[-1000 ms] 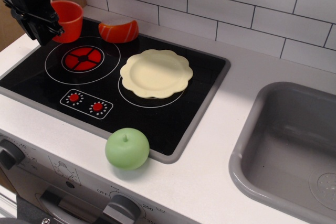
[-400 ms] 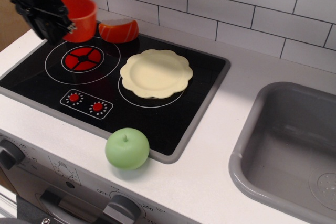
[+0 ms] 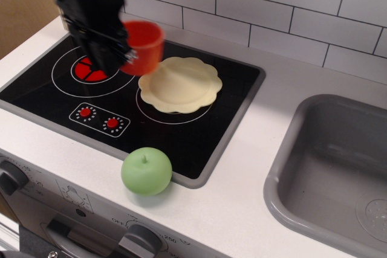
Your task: Put cup on plate
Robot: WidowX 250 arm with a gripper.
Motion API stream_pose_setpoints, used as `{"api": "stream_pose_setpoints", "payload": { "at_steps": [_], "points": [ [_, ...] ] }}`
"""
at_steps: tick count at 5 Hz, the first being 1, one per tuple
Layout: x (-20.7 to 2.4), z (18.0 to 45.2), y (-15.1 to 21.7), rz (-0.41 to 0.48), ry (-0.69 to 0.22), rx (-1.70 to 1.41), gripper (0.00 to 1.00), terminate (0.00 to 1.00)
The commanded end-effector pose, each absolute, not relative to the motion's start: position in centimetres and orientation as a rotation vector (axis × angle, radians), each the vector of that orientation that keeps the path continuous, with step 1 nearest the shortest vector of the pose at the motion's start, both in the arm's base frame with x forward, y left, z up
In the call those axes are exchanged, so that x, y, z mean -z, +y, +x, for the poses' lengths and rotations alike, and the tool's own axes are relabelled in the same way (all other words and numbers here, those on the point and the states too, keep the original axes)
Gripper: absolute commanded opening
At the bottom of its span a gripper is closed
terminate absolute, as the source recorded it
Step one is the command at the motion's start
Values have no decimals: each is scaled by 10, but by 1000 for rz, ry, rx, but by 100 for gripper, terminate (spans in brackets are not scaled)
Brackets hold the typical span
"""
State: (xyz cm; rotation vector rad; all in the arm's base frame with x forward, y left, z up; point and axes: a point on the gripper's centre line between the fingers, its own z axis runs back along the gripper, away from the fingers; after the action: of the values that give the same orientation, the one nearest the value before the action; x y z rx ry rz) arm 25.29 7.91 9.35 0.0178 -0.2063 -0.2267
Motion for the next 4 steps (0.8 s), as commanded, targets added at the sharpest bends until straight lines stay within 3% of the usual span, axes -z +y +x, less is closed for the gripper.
{"api": "stream_pose_setpoints", "payload": {
  "at_steps": [1, 3, 4],
  "points": [
    [-91, 268, 45, 5, -271, 301, 0, 0],
    [-78, 277, 43, 30, -276, 298, 0, 0],
    [-77, 280, 46, 42, -281, 264, 100, 0]
  ]
}}
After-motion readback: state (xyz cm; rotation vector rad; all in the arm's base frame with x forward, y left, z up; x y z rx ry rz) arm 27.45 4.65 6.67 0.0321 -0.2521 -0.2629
